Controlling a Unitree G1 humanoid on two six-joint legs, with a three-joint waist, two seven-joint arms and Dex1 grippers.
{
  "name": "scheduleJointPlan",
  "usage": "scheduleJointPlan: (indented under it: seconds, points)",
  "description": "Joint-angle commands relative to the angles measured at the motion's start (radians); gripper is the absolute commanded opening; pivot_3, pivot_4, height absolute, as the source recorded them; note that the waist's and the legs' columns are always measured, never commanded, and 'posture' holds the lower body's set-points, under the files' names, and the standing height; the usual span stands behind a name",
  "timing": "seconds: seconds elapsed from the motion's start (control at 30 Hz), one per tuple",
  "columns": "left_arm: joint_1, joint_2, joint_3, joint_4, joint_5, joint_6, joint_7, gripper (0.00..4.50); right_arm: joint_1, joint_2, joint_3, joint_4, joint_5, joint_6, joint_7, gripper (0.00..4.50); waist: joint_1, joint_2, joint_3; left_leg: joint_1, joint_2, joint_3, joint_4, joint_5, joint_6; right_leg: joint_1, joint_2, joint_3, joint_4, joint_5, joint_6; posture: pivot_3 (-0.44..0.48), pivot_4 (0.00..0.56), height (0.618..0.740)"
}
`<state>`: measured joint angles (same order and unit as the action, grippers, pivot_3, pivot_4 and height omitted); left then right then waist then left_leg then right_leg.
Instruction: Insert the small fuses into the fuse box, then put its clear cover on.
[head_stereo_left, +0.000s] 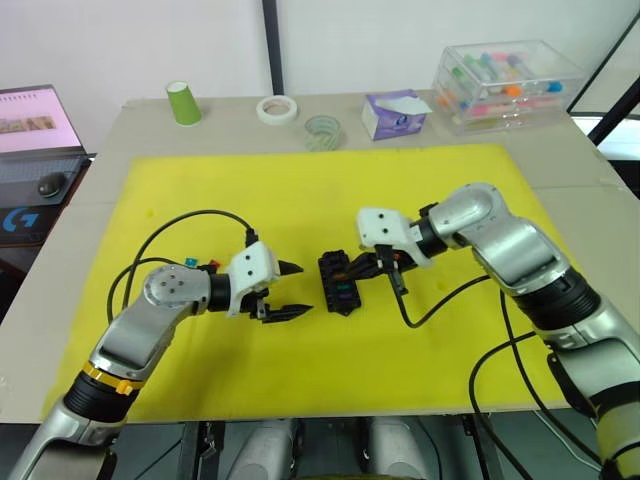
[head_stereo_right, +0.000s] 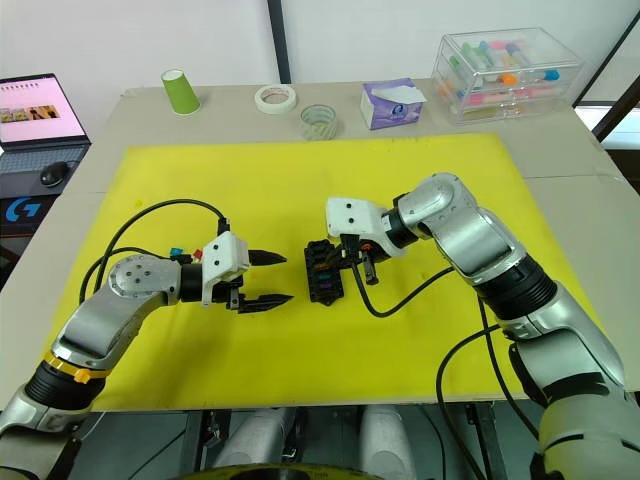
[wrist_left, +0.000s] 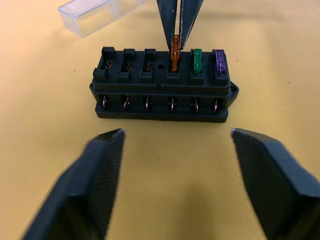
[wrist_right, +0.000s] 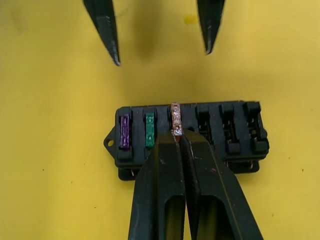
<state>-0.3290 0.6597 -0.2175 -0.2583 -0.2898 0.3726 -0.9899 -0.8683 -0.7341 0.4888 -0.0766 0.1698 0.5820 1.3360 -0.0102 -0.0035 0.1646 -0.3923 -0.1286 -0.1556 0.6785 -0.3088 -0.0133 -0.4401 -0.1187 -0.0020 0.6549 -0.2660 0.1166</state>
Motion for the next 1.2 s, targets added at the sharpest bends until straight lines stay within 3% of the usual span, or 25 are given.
scheduleJointPlan:
  seconds: [0.03,1.2]
  points:
    - [-0.021,-0.01,-0.005,-0.003,0.015,-0.008,0.0,4.47,-0.009,0.005,-0.024,-0.017,-0.005,-0.009,0.009,0.0,0.0,0.0,0.0,0.0,0.0,0.0,0.0,0.0,0.0,0.0,0.0,0.0,0.0,0.0,0.0,0.0,0.15,0.74]
    - [-0.085,-0.081,-0.042,0.051,0.077,-0.042,-0.008,4.47,0.043,0.021,-0.002,-0.003,-0.059,-0.015,-0.012,0.0,0.0,0.0,0.0,0.0,0.0,0.0,0.001,0.0,0.0,0.001,0.0,0.0,0.0,0.0,0.0,0.0,0.15,0.74]
